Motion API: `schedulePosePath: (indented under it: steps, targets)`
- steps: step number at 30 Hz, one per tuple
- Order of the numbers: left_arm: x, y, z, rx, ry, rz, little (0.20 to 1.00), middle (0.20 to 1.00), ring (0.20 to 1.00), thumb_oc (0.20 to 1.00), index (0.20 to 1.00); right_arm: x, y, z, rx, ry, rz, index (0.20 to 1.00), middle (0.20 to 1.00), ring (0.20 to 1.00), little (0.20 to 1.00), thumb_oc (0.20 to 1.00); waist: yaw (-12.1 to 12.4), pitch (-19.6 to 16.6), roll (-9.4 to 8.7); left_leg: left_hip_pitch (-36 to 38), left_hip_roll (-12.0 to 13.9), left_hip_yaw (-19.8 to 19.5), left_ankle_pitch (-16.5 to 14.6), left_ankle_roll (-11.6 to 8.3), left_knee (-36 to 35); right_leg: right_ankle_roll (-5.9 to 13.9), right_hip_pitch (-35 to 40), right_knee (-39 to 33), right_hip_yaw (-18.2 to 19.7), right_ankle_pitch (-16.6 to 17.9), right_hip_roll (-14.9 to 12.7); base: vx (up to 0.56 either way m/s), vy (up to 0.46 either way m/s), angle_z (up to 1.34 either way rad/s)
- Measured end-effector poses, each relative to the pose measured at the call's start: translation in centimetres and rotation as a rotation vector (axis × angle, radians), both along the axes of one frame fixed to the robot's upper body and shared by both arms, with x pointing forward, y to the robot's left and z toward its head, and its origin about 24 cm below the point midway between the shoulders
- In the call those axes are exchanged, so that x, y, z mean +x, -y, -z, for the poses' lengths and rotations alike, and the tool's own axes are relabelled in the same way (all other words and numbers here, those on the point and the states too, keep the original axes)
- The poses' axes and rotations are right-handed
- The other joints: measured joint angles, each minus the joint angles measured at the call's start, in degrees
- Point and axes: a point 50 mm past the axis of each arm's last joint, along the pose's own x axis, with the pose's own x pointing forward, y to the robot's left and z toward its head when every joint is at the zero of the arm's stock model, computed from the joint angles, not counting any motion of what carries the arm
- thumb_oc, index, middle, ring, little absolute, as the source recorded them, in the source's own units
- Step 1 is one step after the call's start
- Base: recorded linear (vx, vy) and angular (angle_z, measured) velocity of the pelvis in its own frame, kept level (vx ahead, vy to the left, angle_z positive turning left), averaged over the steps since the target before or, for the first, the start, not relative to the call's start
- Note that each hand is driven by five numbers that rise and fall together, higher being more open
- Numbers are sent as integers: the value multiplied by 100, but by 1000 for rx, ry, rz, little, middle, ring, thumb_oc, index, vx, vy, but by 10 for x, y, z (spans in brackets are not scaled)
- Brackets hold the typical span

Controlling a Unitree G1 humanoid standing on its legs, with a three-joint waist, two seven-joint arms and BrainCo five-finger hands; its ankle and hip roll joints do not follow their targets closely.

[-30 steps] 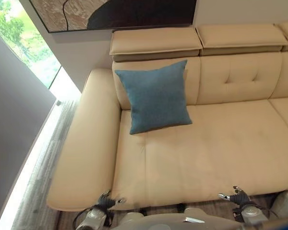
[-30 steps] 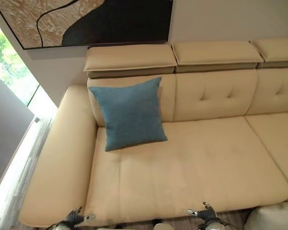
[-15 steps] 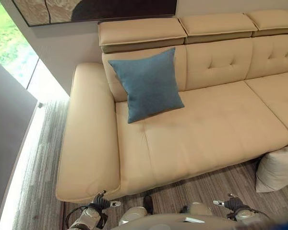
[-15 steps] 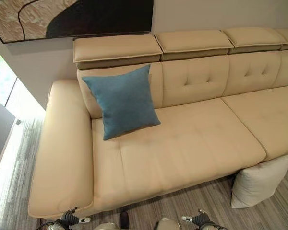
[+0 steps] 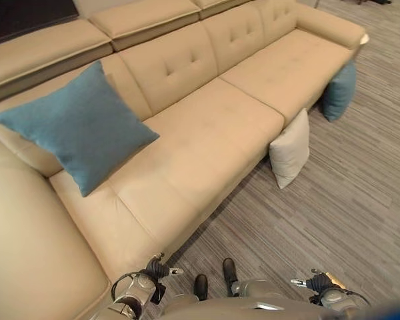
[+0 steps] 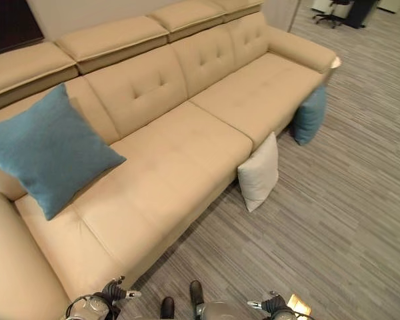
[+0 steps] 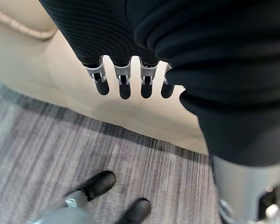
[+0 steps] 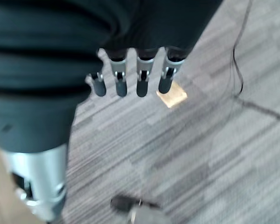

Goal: Pick up all the scattered cushions and arrange them neatly on the sofa.

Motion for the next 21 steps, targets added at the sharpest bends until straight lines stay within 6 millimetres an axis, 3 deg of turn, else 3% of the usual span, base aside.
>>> schedulePosePath:
  steps: [2, 3, 5, 7, 8, 9, 10, 13, 17, 19, 20, 21]
  targets:
    - [-8, -1, 2, 2, -22, -7, 1000, 1000, 1000, 1000, 1000, 0, 4, -1, -10, 2, 4, 1000, 1000, 1000, 1000, 1000, -25, 106, 208, -112, 52, 145, 22, 23, 57, -29, -93, 548, -292, -124, -371, -123, 48, -82]
    - [-10, -6, 2, 12, -22, -10, 1000, 1000, 1000, 1000, 1000, -8, 9, 0, -17, -12, 40, 1000, 1000, 1000, 1000, 1000, 69, 117, 326, -139, 172, 340, 156, 127, -15, -104, -60, 1033, -1158, -440, -696, -107, 3, -45]
    - [-24, -21, 2, 47, -59, -35, 1000, 1000, 1000, 1000, 1000, -16, 12, 1, -23, -30, 55, 1000, 1000, 1000, 1000, 1000, 270, 128, 308, -159, 379, 582, 233, 100, -58, -39, 402, 1312, -1479, -834, -858, -127, -20, -64]
    - [-32, -24, 3, 55, -79, -37, 1000, 1000, 1000, 1000, 1000, -19, 12, 2, -24, -38, 53, 1000, 1000, 1000, 1000, 1000, 550, 95, 260, -171, 587, 810, 288, -67, -118, 34, 823, 1315, -1851, -1060, -976, -43, -70, -84]
    - [-36, -29, 3, 65, -89, -38, 1000, 1000, 1000, 1000, 1000, -18, 7, 3, -13, -35, 43, 1000, 1000, 1000, 1000, 1000, 589, 25, 52, -203, 564, 899, 314, -300, -124, 175, 1233, 462, -1744, -1040, -963, 46, -150, -80]
    - [-36, -25, 4, 57, -89, -39, 1000, 1000, 1000, 1000, 1000, -15, 9, 2, -19, -24, 42, 1000, 1000, 1000, 1000, 1000, 557, -8, 35, -217, 590, 909, 353, -482, -129, -26, 1418, -44, -1753, -1038, -812, 81, -163, -67]
    - [-37, -16, 6, 28, -81, -34, 1000, 1000, 1000, 1000, 1000, -15, 16, -1, -38, -15, 42, 1000, 1000, 1000, 1000, 1000, 543, -108, 150, -195, 775, 892, 366, -682, -127, -36, 1459, -286, -1586, -950, -587, 82, -130, -52]
    - [-38, -11, 7, 20, -84, -32, 1000, 1000, 1000, 1000, 1000, -26, 21, 0, -55, -31, 35, 1000, 1000, 1000, 1000, 1000, 412, -359, 162, -172, 937, 877, 456, -827, -86, -196, 1609, -615, -1474, -813, -296, 45, -135, -24]
    - [-19, 3, 6, -2, -48, 36, 1000, 1000, 1000, 1000, 1000, -41, 26, 1, -70, -63, 53, 1000, 1000, 1000, 1000, 1000, 225, -383, 149, -384, 1065, 659, 515, -968, 316, -320, 1676, -819, -1428, -706, -143, 6, -87, -6]
    - [-3, 4, 1, 8, -13, 66, 1000, 1000, 1000, 1000, 1000, -44, 19, 4, -50, -69, 68, 1000, 1000, 1000, 1000, 1000, 227, -209, -64, -601, 1047, 467, 617, -1147, 749, -385, 1732, -986, -1352, -679, -184, 15, -8, -19]
    - [1, 5, 0, 11, -9, 79, 1000, 1000, 1000, 1000, 1000, -37, 17, 4, -47, -59, 75, 1000, 1000, 1000, 1000, 1000, 253, -56, -189, -717, 1033, 93, 555, -1206, 1085, -571, 1724, -1029, -1102, -574, -192, 50, -8, -45]
    - [6, 7, -1, 16, 0, 98, 1000, 1000, 1000, 1000, 1000, -38, 18, 4, -53, -61, 77, 1000, 1000, 1000, 1000, 1000, 250, -14, -192, -924, 885, -446, 279, -1332, 1303, -644, 1717, -1039, -1049, -517, -239, 89, 20, -72]
